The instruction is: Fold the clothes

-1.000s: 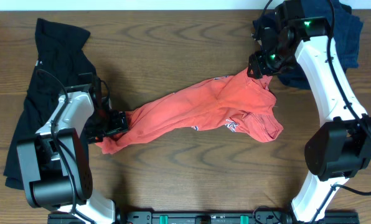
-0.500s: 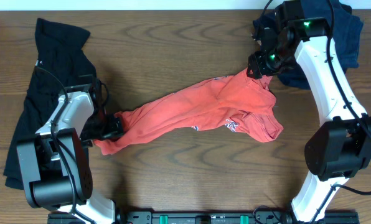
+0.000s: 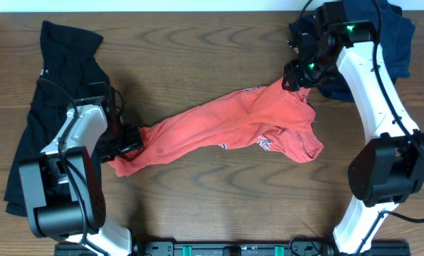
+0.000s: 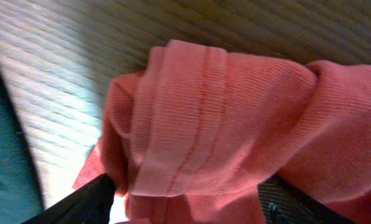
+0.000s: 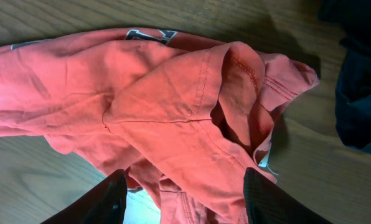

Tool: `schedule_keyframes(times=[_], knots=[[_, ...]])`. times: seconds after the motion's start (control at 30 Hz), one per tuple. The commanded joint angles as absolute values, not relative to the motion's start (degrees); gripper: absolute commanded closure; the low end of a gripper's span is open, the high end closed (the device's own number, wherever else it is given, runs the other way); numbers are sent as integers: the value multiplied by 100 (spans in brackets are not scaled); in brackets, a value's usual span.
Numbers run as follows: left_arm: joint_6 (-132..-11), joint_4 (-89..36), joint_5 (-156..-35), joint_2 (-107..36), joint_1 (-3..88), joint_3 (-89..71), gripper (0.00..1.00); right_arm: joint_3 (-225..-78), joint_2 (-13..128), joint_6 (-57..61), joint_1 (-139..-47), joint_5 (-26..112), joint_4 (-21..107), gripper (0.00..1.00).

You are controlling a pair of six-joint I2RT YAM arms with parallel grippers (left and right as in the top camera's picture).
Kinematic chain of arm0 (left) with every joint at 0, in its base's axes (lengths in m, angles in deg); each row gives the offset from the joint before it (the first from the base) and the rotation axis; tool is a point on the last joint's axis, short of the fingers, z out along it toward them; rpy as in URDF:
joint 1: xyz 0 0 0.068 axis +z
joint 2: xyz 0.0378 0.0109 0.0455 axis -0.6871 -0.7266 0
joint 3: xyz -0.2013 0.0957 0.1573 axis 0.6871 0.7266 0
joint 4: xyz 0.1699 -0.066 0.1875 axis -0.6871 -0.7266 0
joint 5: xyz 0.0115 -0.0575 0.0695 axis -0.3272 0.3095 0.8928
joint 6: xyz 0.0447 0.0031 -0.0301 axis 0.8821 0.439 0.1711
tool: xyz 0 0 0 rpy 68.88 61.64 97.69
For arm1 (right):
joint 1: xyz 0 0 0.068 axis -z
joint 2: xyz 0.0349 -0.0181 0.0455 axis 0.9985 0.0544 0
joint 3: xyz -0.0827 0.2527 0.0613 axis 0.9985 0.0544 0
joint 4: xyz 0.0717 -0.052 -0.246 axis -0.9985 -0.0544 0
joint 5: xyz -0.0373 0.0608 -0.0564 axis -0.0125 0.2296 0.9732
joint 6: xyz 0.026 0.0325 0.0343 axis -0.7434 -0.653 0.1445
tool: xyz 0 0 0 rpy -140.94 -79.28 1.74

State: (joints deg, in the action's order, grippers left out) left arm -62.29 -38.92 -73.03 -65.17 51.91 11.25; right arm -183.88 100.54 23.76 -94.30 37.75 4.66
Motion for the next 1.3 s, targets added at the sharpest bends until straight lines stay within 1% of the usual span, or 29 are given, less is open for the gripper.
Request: schedule_keyframes(times=[0.0, 0.13, 0.2, 0.27, 0.33, 0.4, 0.63, 0.7, 0.73, 0.8, 0.83, 0.87, 0.9, 0.93, 1.13, 1.27], knots=[[-6262, -3896, -7620, -6533, 5205, 1305, 27, -18344, 10085, 2457, -9482, 3711, 453, 42], [-6305, -3581, -7627, -6533, 5189, 1680, 28, -18344, 10085, 2460, -9482, 3713, 374, 43], [-6336, -3354, -7627, -6533, 5189, 1877, 30, -18344, 10085, 2460, -9482, 3711, 376, 42], [-6347, -3175, -7625, -6533, 5189, 2030, 44, -18344, 10085, 2460, -9482, 3713, 376, 42], [-6345, -3120, -7603, -6533, 5191, 2041, 67, -18344, 10085, 2460, -9482, 3713, 372, 42], [-6345, -3054, -7601, -6520, 5205, 2021, 94, -18344, 10085, 2460, -9482, 3713, 372, 42], [-6343, -3277, -7581, -6260, 5384, 1527, 94, -18344, 10085, 2398, -9487, 3709, 385, 44], [-6314, -3343, -7566, -6034, 5465, 1414, 94, -18344, 10087, 2195, -9498, 3687, 427, 48], [-6268, -3358, -7548, -5908, 5495, 1377, 94, -18339, 10094, 2103, -9511, 3650, 459, 51], [-6253, -3358, -7341, -5591, 5548, 1331, 94, -18296, 10109, 1848, -9546, 3532, 562, 62], [-6255, -3358, -7203, -5433, 5563, 1315, 94, -18228, 10116, 1740, -9570, 3464, 656, 72], [-6255, -3358, -7030, -5213, 5574, 1296, 94, -18110, 10118, 1668, -9605, 3392, 789, 85], [-6255, -3358, -6934, -5053, 5578, 1285, 94, -17998, 10120, 1598, -9631, 3337, 901, 93], [-6255, -3356, -6884, -4924, 5583, 1278, 94, -17874, 10120, 1546, -9653, 3274, 1014, 99], [-6255, -3247, -6842, -4139, 5587, 1272, 94, -16831, 10120, 1303, -9703, 2669, 1819, 99], [-6257, -3135, -6847, -3917, 5587, 1272, 94, -16193, 10120, 1142, -9703, 2594, 2276, 99]])
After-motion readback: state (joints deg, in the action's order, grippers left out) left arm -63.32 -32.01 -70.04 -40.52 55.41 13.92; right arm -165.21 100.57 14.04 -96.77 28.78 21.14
